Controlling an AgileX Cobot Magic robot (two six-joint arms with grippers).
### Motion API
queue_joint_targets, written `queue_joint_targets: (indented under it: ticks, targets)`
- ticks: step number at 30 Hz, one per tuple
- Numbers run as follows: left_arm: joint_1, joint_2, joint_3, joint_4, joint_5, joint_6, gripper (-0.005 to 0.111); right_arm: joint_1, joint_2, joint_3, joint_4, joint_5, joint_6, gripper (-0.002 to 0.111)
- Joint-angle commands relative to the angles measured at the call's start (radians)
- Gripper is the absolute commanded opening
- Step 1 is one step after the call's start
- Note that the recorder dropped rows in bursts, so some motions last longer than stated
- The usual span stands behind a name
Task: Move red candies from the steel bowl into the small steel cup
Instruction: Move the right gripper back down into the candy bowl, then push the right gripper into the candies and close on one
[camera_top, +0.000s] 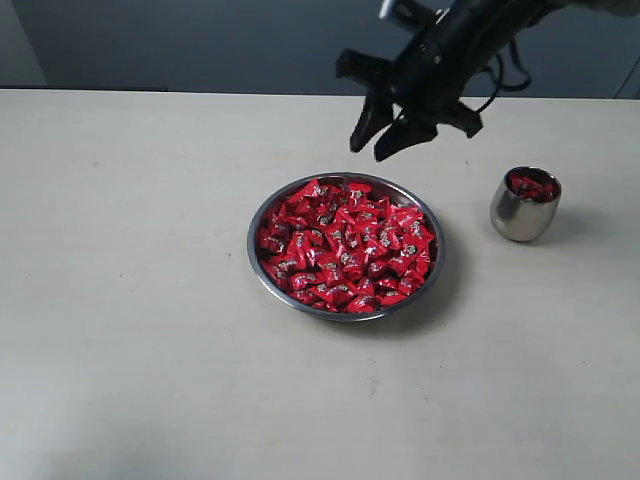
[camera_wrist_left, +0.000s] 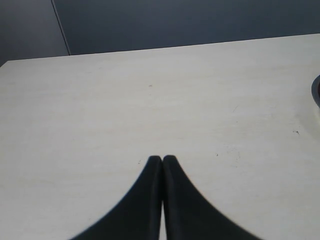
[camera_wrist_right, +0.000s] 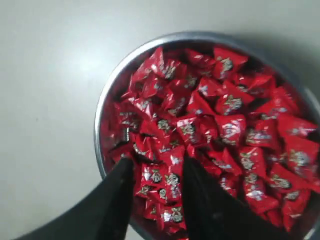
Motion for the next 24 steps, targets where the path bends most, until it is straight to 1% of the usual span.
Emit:
queue_joint_targets:
  ticks: [1, 3, 7, 10, 24]
  targets:
    - [-0.004, -0.005, -0.008, 0.001, -0.009, -0.002, 0.0, 0.101, 0.064, -0.004, -0.137, 0.028, -0.007, 0.033]
    - [-0.004, -0.005, -0.008, 0.001, -0.009, -0.002, 0.0, 0.141, 0.084, -0.004, -0.189, 0.031, 0.012, 0.033]
    - [-0.004, -0.005, -0.008, 0.001, -0.009, -0.002, 0.0, 0.197, 0.113, -0.004, -0.206, 0.033, 0.023, 0.033]
    - [-0.004, -0.005, -0.008, 0.001, -0.009, -0.002, 0.0, 0.229, 0.132, -0.004, -0.292, 0.034, 0.038, 0.033]
    - [-0.004, -0.005, -0.008, 0.001, -0.009, -0.002, 0.0, 0.27, 0.177, -0.004, -0.312, 0.052, 0.046, 0.033]
